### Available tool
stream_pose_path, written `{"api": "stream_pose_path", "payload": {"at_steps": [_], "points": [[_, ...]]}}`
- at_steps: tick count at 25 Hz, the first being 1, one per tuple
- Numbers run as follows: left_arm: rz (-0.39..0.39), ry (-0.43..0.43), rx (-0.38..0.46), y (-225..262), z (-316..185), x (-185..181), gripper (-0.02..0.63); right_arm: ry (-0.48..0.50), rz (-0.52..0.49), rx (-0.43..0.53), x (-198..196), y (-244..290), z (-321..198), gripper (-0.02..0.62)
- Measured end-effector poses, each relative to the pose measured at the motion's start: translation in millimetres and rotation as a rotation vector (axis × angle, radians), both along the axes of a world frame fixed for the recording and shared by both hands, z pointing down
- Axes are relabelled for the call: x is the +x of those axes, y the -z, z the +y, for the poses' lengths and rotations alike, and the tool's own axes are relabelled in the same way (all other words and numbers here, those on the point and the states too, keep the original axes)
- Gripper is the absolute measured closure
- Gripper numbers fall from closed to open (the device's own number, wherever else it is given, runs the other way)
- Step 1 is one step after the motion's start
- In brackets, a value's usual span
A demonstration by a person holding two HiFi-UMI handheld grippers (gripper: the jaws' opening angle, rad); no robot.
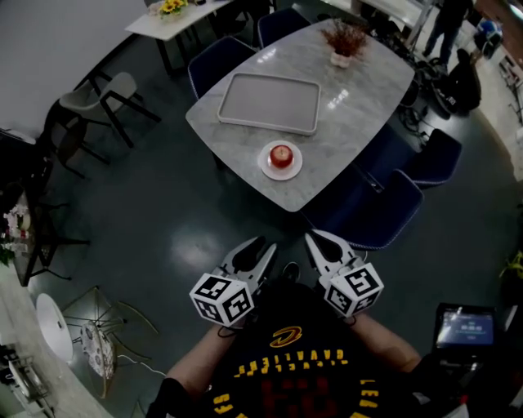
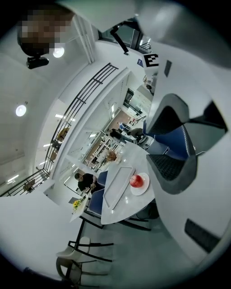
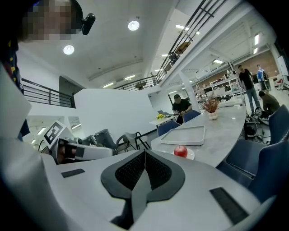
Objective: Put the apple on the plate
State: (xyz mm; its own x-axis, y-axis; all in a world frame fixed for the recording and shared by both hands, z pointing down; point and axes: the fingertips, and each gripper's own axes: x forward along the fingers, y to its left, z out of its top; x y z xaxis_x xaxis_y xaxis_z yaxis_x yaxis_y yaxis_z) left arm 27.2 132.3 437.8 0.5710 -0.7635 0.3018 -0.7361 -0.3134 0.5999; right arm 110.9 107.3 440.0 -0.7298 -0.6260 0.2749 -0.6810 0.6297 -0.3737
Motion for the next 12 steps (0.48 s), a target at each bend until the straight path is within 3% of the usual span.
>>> {"api": "stream_pose_path", "payload": {"at_steps": [12], "points": [[0.096,0.081,-0.08,-26,-34,-36,0.466,0.002,0.047,-0.069,-17,-25,-33,0.588]]}}
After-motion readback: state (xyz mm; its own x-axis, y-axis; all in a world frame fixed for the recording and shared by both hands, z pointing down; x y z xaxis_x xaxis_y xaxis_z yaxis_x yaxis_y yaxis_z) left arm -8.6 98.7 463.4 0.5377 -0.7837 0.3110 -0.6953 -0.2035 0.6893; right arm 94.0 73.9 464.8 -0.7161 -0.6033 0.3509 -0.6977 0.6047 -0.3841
